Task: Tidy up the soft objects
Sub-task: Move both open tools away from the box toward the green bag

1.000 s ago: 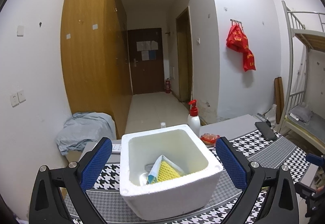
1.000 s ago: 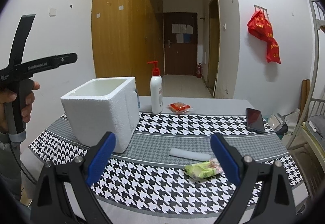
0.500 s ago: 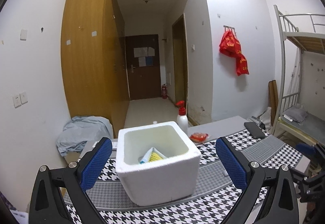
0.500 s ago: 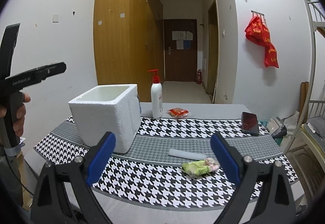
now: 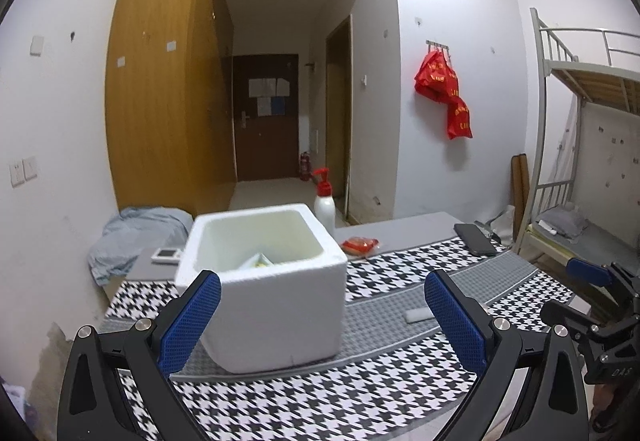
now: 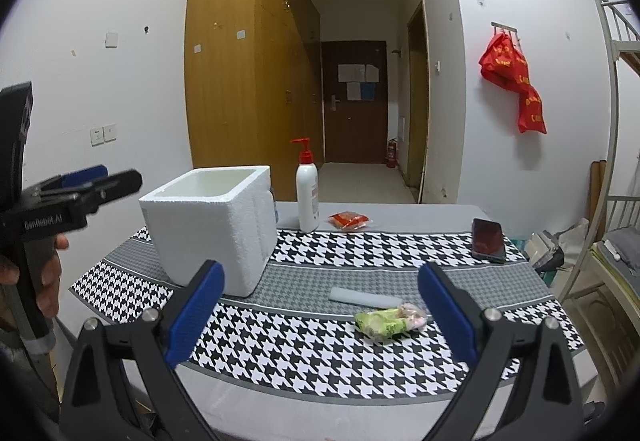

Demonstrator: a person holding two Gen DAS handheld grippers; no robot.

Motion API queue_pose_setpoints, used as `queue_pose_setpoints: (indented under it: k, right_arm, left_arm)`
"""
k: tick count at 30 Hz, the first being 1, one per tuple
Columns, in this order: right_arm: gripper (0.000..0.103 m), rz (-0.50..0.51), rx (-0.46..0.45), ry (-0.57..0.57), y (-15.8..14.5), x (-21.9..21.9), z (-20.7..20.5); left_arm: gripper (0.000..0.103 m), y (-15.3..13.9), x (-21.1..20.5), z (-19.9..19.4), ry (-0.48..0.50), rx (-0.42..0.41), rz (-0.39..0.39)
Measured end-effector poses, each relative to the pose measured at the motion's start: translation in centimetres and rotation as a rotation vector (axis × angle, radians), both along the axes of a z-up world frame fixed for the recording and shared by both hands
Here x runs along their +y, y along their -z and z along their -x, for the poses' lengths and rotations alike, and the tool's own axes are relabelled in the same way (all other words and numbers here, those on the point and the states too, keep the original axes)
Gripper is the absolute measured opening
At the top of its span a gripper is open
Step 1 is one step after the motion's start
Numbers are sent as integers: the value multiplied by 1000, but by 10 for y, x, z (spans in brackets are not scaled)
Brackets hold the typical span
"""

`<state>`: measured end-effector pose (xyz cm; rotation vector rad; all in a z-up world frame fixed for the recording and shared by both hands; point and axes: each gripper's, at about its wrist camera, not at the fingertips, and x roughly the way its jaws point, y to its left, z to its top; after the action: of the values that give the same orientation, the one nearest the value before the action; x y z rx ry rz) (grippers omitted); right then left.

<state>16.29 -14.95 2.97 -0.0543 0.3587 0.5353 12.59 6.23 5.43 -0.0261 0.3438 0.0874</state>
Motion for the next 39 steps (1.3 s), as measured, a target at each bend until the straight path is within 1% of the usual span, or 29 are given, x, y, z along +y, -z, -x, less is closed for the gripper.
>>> queue_pose_setpoints:
  k: [3,7,10,15,21,28,39]
  right_arm:
    - [99,-1,4,-3,3,-2,0]
    - [100,5,7,-7,7,-3,1]
    - [102,6,6,-2,12,-4,3]
    - [102,13,15,5,18,-5,1]
    - [102,9,32,29,24,-11,-6]
    - [102,13,44,47,30,-19,-12]
    - [102,26,65,99,43,-40,-25]
  left_arm:
    - [102,7,-1,-1,-9,9,26]
    - [102,13,-7,-3,-33,17,13]
    - [102,18,-9,-3,-23,25,24]
    - [102,26,-14,-3,-10,29,8]
    - [102,31,-17,-6,9,30,23]
    - [102,41,-25,-16,46,40,40]
    - [102,56,-49,-39,154,68,58]
